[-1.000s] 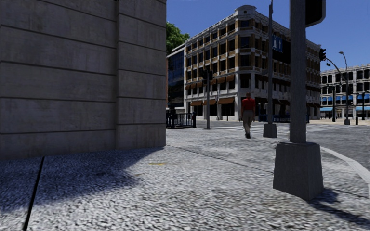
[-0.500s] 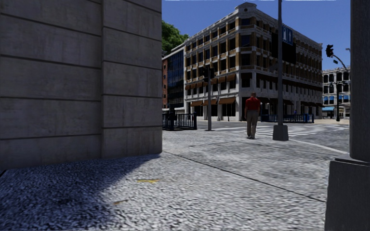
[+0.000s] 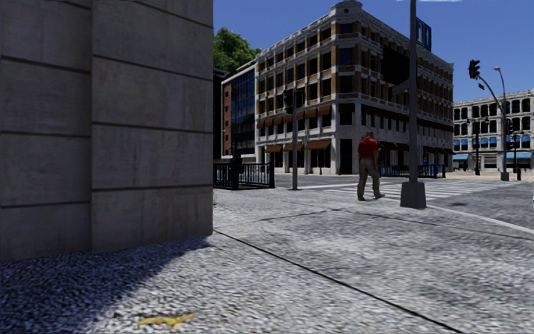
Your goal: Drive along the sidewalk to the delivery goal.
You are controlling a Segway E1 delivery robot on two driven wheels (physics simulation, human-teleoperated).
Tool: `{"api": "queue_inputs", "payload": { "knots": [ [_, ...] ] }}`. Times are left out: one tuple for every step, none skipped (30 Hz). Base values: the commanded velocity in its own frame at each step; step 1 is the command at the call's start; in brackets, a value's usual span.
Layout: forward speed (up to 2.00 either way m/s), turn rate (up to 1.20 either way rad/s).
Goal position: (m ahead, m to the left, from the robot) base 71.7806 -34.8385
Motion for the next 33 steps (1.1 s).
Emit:
{"api": "queue_inputs", "payload": {
  "knots": [
    [2.00,-0.33],
    [2.00,-0.36],
    [2.00,-0.37],
    [2.00,-0.37],
    [2.00,-0.37],
    [2.00,-0.37],
    [2.00,-0.37],
    [2.00,-0.37],
    [2.00,-0.37],
    [2.00,-0.37],
    [2.00,-0.37],
    [2.00,-0.37],
    [2.00,-0.37],
    [2.00,-0.37],
    [2.00,-0.37],
    [2.00,-0.37],
    [2.00,-0.37],
    [2.00,-0.37],
    [2.00,-0.37],
    [2.00,-0.37],
    [2.00,-0.37],
    [2.00,-0.37],
    [2.00,-0.37],
    [2.00,-0.37],
    [2.00,-0.36],
    [2.00,-0.36],
    [2.00,-0.36],
    [2.00,-0.36],
    [2.00,-0.36],
    [2.00,-0.36],
    [2.00,-0.36],
    [2.00,-0.36],
    [2.00,-0.36]
  ]
}}
